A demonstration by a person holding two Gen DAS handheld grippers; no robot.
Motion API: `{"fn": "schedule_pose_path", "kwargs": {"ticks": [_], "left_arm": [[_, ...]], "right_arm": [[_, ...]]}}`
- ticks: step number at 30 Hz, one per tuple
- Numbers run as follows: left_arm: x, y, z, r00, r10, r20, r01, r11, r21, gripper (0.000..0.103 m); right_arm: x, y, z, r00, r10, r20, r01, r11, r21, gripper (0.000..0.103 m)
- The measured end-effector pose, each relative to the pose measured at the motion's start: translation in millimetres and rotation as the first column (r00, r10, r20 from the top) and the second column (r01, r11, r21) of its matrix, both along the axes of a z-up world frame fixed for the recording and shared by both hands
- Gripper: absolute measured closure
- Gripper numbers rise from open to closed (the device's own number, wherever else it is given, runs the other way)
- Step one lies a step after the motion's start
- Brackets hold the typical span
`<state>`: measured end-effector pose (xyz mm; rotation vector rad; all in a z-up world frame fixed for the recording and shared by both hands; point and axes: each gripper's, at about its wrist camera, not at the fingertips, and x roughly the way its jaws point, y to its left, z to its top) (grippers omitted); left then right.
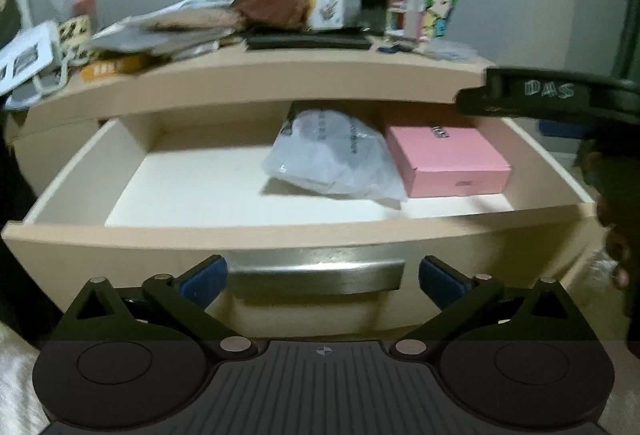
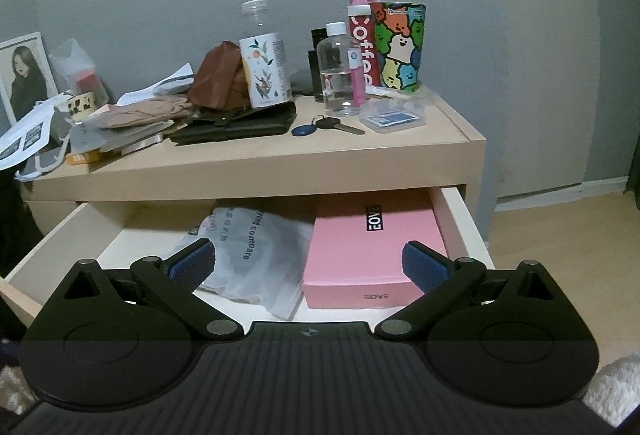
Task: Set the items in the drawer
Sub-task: 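Release the handle with the left gripper and raise the right gripper toward the dresser top, then reach the right gripper to the brown leather bag and close on it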
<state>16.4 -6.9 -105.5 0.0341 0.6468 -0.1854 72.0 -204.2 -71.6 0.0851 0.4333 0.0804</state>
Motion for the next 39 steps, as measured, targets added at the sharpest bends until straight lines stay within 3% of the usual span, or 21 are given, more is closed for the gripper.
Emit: {"fn": "schedule_pose_path", "kwargs": {"ticks": [4, 8, 12, 17, 23, 27, 33, 39], "left_arm": [[-4.9, 12.2, 20.3, 1.0, -0.011, 0.028, 0.011, 1.0, -0.018, 0.0], [5.1, 33.8, 43.4, 0.996, 0.044, 0.072, -0.041, 0.999, -0.031, 0.0], [37.1, 56.5, 65.4, 0.992, 0.095, 0.079, -0.091, 0.994, -0.051, 0.0], [87.3, 72.3, 86.4, 0.992, 0.063, 0.112, -0.053, 0.995, -0.085, 0.0], [138.7, 55.1, 79.2, 0.981, -0.053, 0.187, 0.035, 0.994, 0.099, 0.0], [140.8, 62.8, 57.9, 0.967, -0.079, 0.241, 0.041, 0.987, 0.158, 0.0], [139.3, 92.6, 41.8, 0.975, -0.066, 0.21, 0.044, 0.993, 0.109, 0.0], [140.8, 130.5, 44.8, 0.984, 0.031, 0.177, -0.018, 0.997, -0.072, 0.0]], "right_arm": [[-0.1, 1.6, 0.7, 1.0, 0.012, 0.006, -0.013, 1.0, 0.002, 0.0], [-2.1, 3.9, 2.4, 0.999, 0.024, 0.035, -0.024, 1.0, -0.001, 0.0], [-3.3, 10.0, 2.8, 0.997, 0.041, 0.065, -0.039, 0.999, -0.033, 0.0], [-5.2, 19.6, 2.4, 0.993, 0.062, 0.105, -0.052, 0.994, -0.093, 0.001], [-0.3, 37.3, 8.2, 0.981, 0.115, 0.158, -0.079, 0.973, -0.218, 0.001], [10.0, 57.8, 13.2, 0.969, 0.19, 0.158, -0.121, 0.922, -0.368, 0.002], [30.7, 96.4, 23.8, 0.938, 0.302, 0.17, -0.176, 0.838, -0.517, 0.002], [54.4, 129.5, 27.7, 0.912, 0.377, 0.161, -0.228, 0.792, -0.566, 0.002]]}}
